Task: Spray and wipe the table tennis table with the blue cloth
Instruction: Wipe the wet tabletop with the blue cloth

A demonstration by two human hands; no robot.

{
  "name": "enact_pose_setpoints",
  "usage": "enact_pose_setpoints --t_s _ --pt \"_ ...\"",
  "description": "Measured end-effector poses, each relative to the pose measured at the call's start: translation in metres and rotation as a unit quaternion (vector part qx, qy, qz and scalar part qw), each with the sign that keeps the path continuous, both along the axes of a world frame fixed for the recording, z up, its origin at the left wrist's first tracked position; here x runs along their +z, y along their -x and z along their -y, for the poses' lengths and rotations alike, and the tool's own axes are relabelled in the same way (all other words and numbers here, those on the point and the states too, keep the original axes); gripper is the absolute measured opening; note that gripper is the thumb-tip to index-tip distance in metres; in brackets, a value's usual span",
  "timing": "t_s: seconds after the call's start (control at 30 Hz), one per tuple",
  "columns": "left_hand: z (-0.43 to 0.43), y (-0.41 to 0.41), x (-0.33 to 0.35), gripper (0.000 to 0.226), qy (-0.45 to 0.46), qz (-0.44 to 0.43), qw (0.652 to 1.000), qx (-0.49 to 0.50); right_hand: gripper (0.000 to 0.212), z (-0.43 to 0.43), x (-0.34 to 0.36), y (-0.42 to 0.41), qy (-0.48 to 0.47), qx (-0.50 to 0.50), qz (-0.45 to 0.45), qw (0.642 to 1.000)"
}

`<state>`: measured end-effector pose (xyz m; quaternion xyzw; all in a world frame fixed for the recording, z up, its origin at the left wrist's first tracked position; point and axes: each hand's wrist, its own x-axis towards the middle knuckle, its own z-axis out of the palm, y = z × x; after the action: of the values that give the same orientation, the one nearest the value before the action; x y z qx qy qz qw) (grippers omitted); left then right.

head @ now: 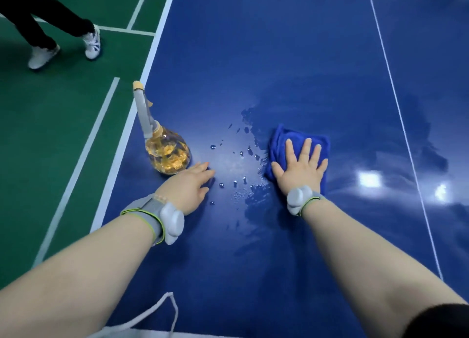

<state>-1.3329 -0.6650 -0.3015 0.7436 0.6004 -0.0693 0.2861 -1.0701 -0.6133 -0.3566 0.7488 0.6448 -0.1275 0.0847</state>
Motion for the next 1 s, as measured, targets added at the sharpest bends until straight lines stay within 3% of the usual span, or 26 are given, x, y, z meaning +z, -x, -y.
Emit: enact_pose_setpoints --t_s 0.33,0.53,0.77,1.0 --pt "0.039 0.093 0.006 0.042 -0.021 0.039 0.998 -0.047 0.074 0.087 -0.001 0.140 -0.003 0.019 -0.012 1.000" --pt "0.036 0.116 0.015 0.025 -0.088 0.023 0.992 0.093 0.071 0.127 0.000 0.141 -0.004 -0.019 -0.028 0.999" --pt "0.021 0.100 0.021 0.089 -0.074 0.085 0.977 0.183 0.071 0.171 0.000 0.055 -0.004 -0.220 -0.007 0.975" --pt "-0.007 0.086 0.018 0.101 -0.078 0.136 0.964 0.214 0.076 0.159 -0.004 0.029 -0.005 -0.361 0.014 0.932"
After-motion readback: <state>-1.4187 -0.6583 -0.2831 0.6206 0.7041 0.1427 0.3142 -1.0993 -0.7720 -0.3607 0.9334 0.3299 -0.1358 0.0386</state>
